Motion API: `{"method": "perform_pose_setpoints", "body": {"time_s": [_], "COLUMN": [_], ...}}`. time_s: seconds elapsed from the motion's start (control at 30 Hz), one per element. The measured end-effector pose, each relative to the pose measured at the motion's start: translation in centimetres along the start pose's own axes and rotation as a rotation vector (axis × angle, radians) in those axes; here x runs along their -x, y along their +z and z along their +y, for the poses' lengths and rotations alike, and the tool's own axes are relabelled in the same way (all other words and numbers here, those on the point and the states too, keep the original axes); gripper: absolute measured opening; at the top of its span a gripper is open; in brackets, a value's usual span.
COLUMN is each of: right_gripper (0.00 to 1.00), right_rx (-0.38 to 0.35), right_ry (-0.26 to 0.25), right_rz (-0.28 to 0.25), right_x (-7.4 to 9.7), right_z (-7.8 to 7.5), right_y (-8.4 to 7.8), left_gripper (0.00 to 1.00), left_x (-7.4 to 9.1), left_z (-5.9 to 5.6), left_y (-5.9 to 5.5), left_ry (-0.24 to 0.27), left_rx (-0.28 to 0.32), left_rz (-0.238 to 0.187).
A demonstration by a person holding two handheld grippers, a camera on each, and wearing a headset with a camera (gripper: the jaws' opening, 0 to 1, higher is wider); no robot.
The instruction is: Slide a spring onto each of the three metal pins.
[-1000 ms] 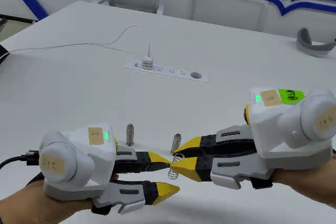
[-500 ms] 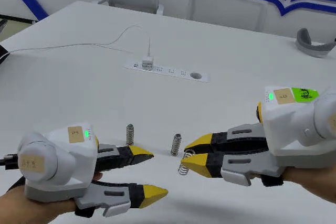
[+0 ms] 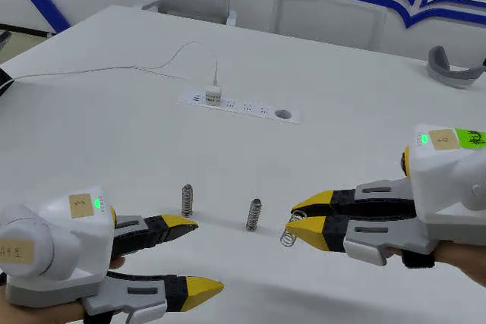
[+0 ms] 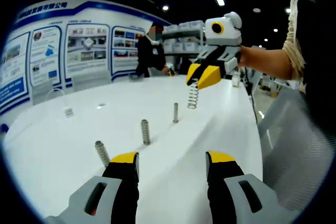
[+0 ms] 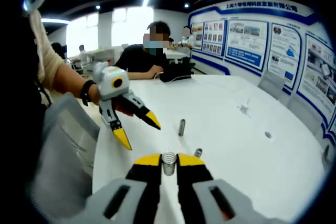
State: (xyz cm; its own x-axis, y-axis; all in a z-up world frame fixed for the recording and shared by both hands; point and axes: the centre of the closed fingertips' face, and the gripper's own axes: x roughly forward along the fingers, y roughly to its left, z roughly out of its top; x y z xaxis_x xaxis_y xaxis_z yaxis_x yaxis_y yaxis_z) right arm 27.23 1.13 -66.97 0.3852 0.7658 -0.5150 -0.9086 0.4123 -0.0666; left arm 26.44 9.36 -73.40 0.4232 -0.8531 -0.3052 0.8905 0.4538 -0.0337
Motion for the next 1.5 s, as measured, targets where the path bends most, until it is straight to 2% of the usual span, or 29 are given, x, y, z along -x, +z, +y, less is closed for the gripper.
{"method": "perform_pose_setpoints", "body": {"time_s": [0.33, 0.8, 1.2, 1.5], "right_gripper": [0.12, 0.12, 0.12, 0.12], "right_rx": [-0.034, -0.075, -0.116, -0.173], "right_ry": [-0.077, -0.221, -0.293, -0.310], "right_rz": [-0.001, 0.026, 0.057, 0.068], "right_x": [1.8, 4.0, 3.8, 3.2], "right_z": [-2.4, -6.6, -9.2, -10.0], "right_y": [-0.6, -1.6, -3.6, -5.7], "left_gripper": [0.54, 0.54, 0.54, 0.53], "left_x": [0.8, 1.4, 1.6, 1.9], "left_z": [0.8, 1.3, 1.5, 1.7], "left_y": [-0.4, -0.5, -0.6, -0.8], "left_ry": [0.037, 0.068, 0.080, 0.088], "left_rx": [0.024, 0.034, 0.040, 0.045], "left_rz": [-0.005, -0.006, -0.007, 0.000]}}
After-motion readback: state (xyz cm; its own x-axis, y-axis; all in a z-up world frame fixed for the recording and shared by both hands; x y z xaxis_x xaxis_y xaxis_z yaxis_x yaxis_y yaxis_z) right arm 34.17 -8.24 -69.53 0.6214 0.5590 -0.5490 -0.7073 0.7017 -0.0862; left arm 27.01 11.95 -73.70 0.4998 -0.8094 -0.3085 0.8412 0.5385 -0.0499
